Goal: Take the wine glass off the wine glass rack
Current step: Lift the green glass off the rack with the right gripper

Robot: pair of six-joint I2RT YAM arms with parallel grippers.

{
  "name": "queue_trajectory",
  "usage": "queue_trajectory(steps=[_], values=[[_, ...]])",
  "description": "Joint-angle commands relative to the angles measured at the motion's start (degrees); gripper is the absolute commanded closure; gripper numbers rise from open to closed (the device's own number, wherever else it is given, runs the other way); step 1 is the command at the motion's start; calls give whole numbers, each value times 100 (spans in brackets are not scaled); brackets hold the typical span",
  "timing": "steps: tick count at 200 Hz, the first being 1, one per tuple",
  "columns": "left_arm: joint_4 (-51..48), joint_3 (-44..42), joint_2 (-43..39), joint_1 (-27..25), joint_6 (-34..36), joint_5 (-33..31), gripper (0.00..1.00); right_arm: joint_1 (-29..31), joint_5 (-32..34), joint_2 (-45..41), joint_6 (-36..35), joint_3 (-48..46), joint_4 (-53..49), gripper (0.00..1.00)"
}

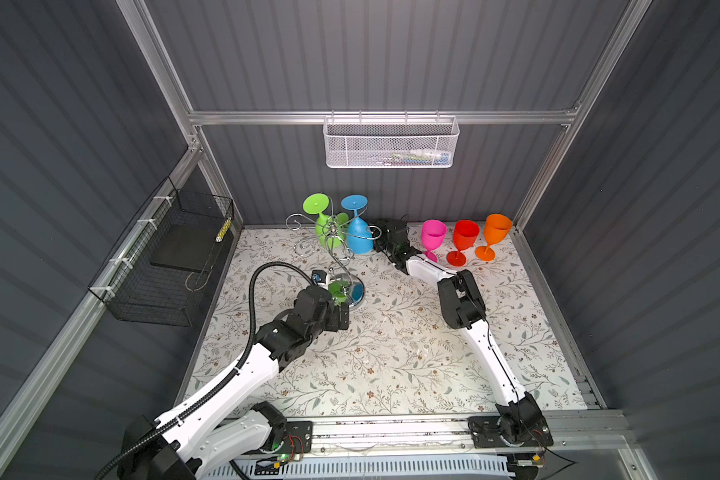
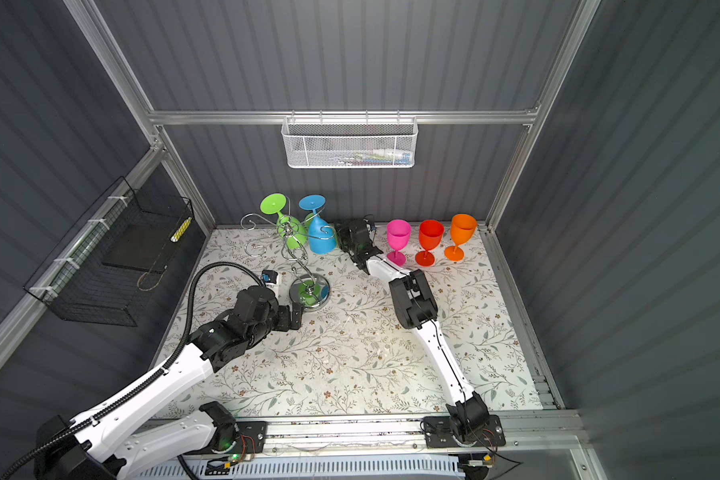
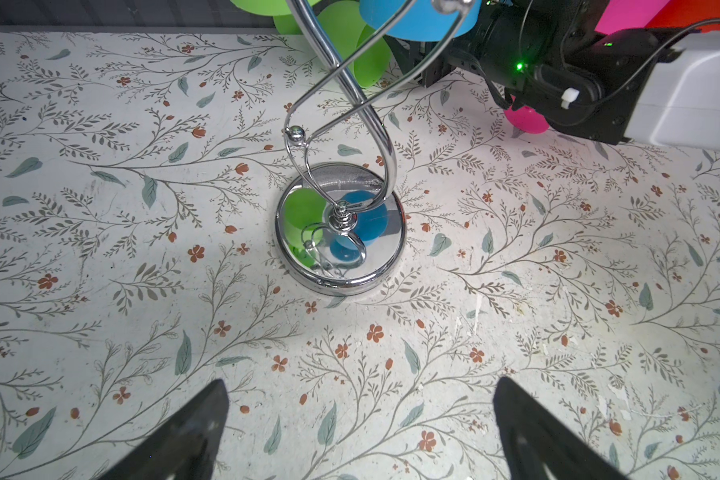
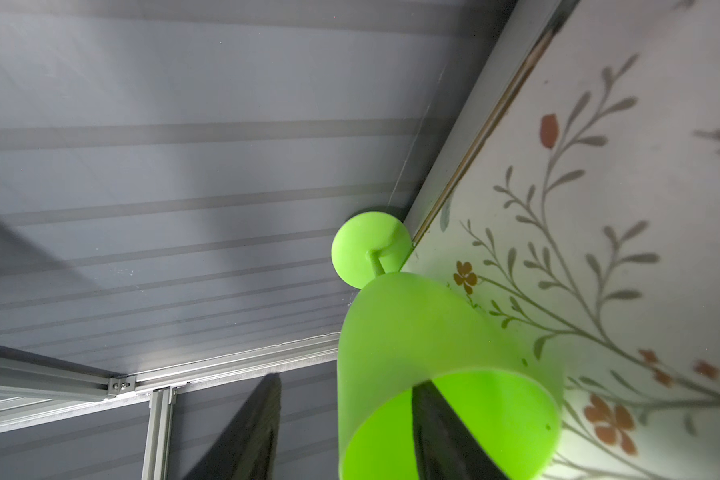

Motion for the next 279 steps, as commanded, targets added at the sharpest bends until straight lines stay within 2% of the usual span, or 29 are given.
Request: queue_trajectory(steps=[1,68,111,158,176,190,233,279], values=[[43,22,-61,32,82,39,1,24,-56,190,67,285,-194,49],[-8,32,-103,32,51,0,1,72,80,681,199,1077,-271,63],[-41,45,-119,32,15,-31,1,121,314,964,341,1578,-313,77],[-118,72,-166,32,-19,-52,1,129,469,979,377,1615,-80,99],[-148,73,-214,33,-56,-78,1,127,466,925,382,1550,85,100],[-188,54,-287,32,-96,-76,1,122,481,768,325,1326,256,100],[-343,-121,-676,32,-273,-92,1,106,722,-260,66,-527,1329,100],[-394,-262,-919,32,-384,68,2,64,851,-890,106,-1914,2584,100]])
